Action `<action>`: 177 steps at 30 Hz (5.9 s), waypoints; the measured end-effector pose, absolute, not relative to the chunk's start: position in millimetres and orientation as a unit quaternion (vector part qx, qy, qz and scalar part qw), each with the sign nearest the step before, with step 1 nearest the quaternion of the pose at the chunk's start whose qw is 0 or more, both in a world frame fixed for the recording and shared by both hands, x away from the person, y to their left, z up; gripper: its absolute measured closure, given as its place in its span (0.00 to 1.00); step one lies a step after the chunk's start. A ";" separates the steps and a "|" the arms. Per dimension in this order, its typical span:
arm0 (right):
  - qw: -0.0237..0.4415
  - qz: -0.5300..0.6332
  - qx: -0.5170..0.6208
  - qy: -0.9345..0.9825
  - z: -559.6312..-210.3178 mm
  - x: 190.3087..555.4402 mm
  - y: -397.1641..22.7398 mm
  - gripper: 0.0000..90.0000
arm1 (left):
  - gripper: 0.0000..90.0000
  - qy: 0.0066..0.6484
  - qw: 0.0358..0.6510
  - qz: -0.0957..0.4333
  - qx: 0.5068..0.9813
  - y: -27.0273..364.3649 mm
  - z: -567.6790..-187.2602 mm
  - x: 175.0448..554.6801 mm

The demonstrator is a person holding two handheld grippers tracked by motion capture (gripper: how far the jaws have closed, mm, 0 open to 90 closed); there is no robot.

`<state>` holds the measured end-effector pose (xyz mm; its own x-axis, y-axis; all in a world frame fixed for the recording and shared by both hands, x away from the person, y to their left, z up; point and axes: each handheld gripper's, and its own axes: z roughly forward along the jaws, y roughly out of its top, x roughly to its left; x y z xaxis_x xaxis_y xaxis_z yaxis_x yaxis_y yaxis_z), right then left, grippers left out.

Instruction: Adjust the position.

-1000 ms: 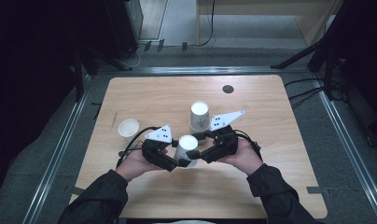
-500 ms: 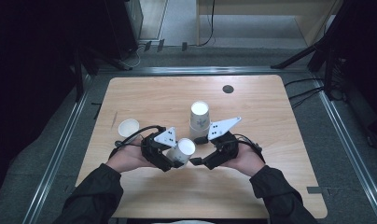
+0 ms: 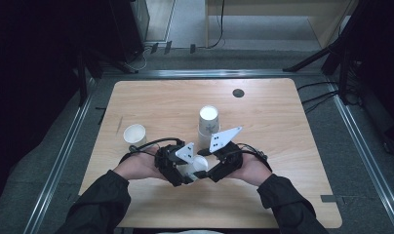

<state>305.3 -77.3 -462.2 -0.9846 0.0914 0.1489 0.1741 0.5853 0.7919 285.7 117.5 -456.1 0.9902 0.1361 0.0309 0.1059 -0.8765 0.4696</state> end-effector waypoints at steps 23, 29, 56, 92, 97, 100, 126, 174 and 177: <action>0.058 -0.500 -0.091 -0.859 -445.0 311.1 -97.6 0.40 | 0.14 0.103 0.346 0.014 0.933 136.4 -446.4 292.4; 0.064 -0.531 -0.093 -0.840 -437.5 312.0 -102.8 0.40 | 0.14 0.124 0.396 -0.002 0.910 142.7 -445.6 295.7; 0.077 -0.566 -0.096 -0.815 -429.8 311.7 -110.7 0.40 | 0.24 0.119 0.470 0.000 0.875 153.0 -449.2 292.3; 0.042 -0.482 -0.078 -0.871 -453.0 307.1 -96.5 0.28 | 0.27 0.097 0.307 -0.023 0.947 137.5 -449.7 299.0; 0.044 -0.469 -0.066 -0.880 -456.7 304.4 -90.3 0.30 | 0.26 0.095 0.295 -0.027 0.950 133.5 -451.9 297.4; 0.045 -0.463 -0.061 -0.883 -459.0 303.7 -86.6 0.31 | 0.26 0.089 0.286 -0.027 0.954 130.4 -454.1 296.2; 0.046 -0.468 -0.052 -0.881 -454.2 303.8 -91.8 0.38 | 0.14 0.099 0.339 -0.019 0.935 138.8 -450.9 295.3; 0.084 -0.525 -0.062 -0.845 -439.8 307.3 -104.4 0.36 | 0.25 0.135 0.471 -0.038 0.871 152.8 -445.9 288.4; 0.077 -0.521 -0.067 -0.848 -440.7 307.1 -103.9 0.28 | 0.25 0.142 0.466 -0.038 0.873 156.2 -443.1 290.4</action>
